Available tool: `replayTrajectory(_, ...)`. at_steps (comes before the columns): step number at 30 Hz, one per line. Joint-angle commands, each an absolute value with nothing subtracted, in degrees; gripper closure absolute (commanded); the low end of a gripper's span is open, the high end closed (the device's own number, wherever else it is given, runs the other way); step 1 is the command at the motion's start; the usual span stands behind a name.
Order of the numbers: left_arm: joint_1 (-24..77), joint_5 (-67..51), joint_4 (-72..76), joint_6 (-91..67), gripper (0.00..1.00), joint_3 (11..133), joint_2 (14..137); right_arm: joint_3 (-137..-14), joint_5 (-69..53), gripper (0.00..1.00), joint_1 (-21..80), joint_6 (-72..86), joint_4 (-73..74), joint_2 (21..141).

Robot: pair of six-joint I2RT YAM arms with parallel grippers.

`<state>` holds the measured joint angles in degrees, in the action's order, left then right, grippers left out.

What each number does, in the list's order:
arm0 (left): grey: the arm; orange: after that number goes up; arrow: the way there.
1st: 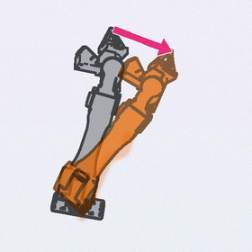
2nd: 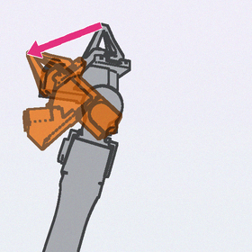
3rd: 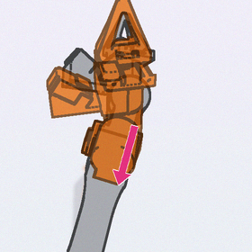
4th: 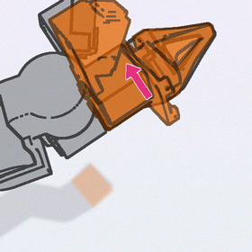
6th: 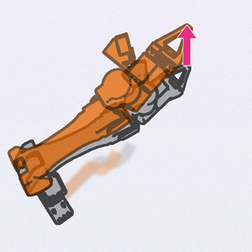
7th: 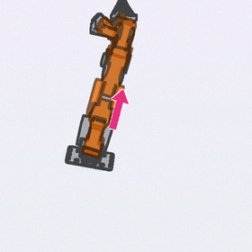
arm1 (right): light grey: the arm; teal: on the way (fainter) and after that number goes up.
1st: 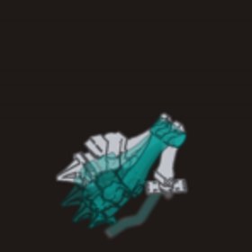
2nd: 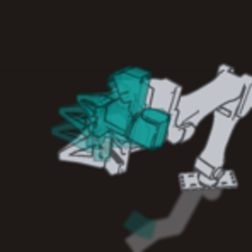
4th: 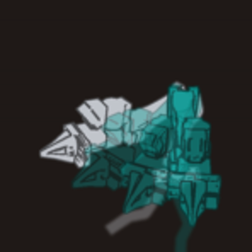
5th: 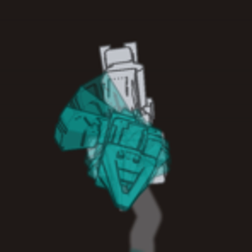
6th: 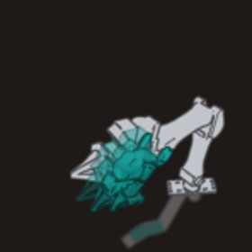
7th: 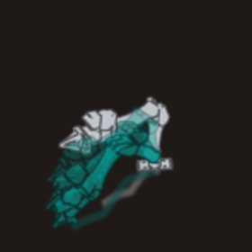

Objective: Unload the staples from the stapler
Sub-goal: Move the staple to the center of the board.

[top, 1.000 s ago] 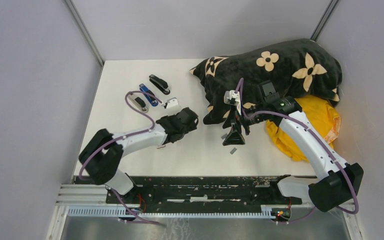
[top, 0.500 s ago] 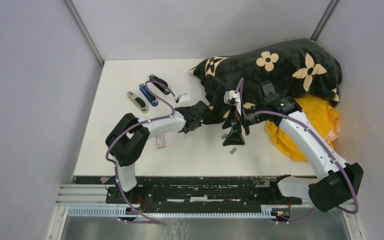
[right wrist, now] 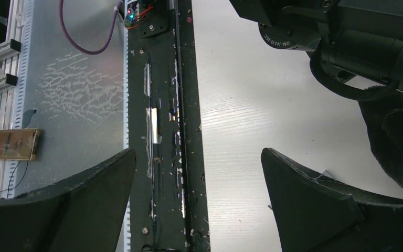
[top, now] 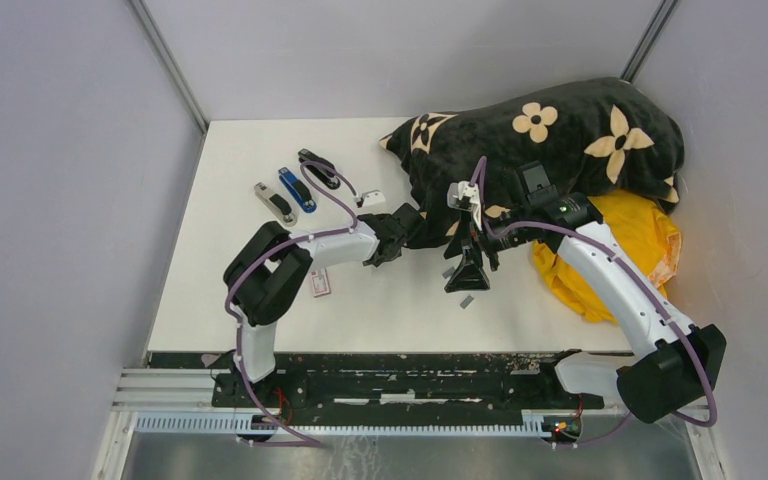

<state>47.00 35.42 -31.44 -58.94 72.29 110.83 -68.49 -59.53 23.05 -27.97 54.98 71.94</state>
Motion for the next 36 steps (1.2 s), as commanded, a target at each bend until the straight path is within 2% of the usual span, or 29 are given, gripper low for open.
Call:
replayTrajectory(1, 47.2, 35.78, -31.11, -56.84, 0.5, 74.32, 111.89, -68.27, -61.5, 0.04, 23.36, -28.74, 54.93, 71.95)
replayTrajectory(4, 47.2, 35.55, -31.18, -56.69, 0.55, 73.76, 111.89, -68.22, -61.52, 0.04, 23.36, -28.82, 54.93, 71.91)
replayTrajectory(12, 47.2, 34.37, -30.82, -54.55, 0.77, 73.64, 112.15, -68.54, -61.17, 0.04, 23.52, -30.0, 55.97, 72.12)
replayTrajectory(22, 50.94, 29.49, -27.89, -51.45, 0.81, 69.35, 108.08, -68.55, -61.1, 0.04, 23.61, -30.31, 56.16, 72.23)
replayTrajectory(29, 56.33, 27.69, -27.45, -52.46, 0.78, 67.02, 107.64, -68.79, -60.44, 0.04, 23.6, -31.13, 56.85, 72.32)
replayTrajectory(36, 57.45, 32.59, -29.89, -54.84, 0.5, 66.45, 104.48, -68.99, -59.36, 0.04, 23.68, -32.56, 58.09, 72.31)
